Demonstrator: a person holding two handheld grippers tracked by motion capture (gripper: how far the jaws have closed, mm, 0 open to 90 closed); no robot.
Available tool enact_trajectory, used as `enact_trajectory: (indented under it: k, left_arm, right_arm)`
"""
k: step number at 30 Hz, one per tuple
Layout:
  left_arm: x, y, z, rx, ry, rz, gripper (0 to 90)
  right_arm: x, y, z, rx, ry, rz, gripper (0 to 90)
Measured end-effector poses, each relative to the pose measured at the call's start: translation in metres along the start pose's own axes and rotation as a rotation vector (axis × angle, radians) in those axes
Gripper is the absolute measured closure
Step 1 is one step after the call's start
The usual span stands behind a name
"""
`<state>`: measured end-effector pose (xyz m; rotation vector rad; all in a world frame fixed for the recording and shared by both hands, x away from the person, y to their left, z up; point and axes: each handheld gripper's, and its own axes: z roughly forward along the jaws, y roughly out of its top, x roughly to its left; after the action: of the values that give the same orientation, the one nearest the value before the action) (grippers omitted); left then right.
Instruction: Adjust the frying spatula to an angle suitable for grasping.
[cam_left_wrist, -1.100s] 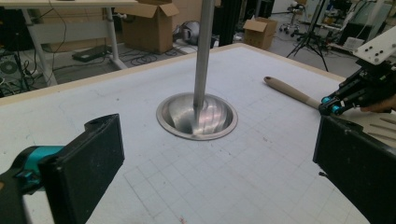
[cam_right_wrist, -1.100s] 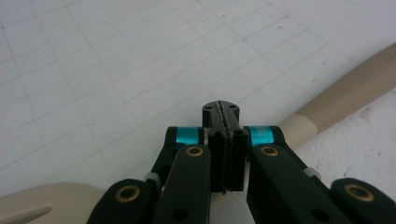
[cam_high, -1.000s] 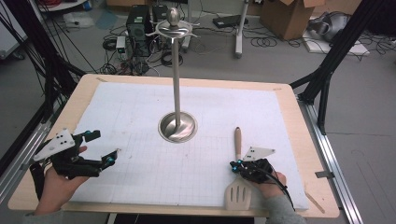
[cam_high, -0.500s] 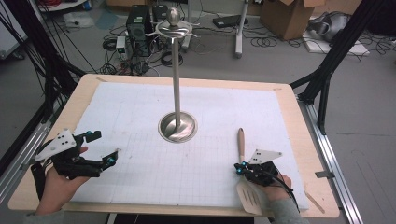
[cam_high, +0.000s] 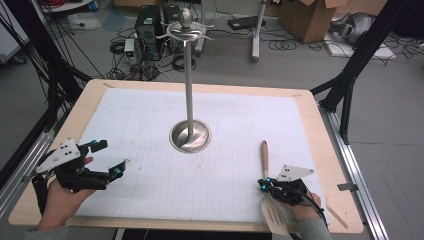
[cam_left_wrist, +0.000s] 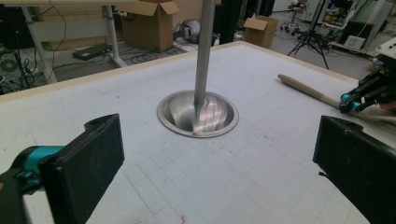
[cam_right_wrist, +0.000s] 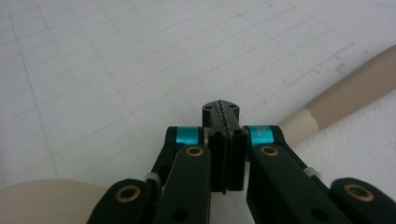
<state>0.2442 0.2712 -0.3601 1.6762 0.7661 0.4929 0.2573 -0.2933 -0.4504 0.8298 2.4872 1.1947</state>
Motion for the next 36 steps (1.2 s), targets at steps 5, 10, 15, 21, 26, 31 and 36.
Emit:
enact_trajectory:
  k: [5,10,15,21,26,31,36]
  left_arm:
    - [0.0,0.0,0.0,0.0,0.0,0.0,2.4]
    - [-0.001,0.0,0.001,0.002,0.0,0.002,2.4]
    - [-0.001,0.0,0.002,0.005,0.0,0.004,2.4]
    - [-0.001,-0.001,0.003,0.009,-0.002,0.004,2.4]
    - [-0.001,-0.002,0.005,0.016,-0.002,0.002,2.4]
    - [0.0,-0.002,0.005,0.016,0.0,0.001,2.4]
    - [0.0,-0.002,0.003,0.014,0.002,0.001,2.4]
  right_arm:
    - [-0.001,-0.005,-0.006,-0.001,-0.001,-0.001,90.0]
    - [-0.003,-0.011,-0.013,0.0,0.002,0.009,90.0]
    - [-0.003,-0.013,-0.016,0.005,0.001,0.011,90.0]
    - [-0.012,-0.01,-0.02,-0.036,-0.019,0.076,90.0]
    - [-0.028,-0.006,-0.028,-0.077,-0.079,0.11,90.0]
    - [-0.039,-0.009,-0.025,-0.054,-0.132,0.155,90.0]
    - [-0.046,-0.009,-0.023,-0.047,-0.157,0.165,90.0]
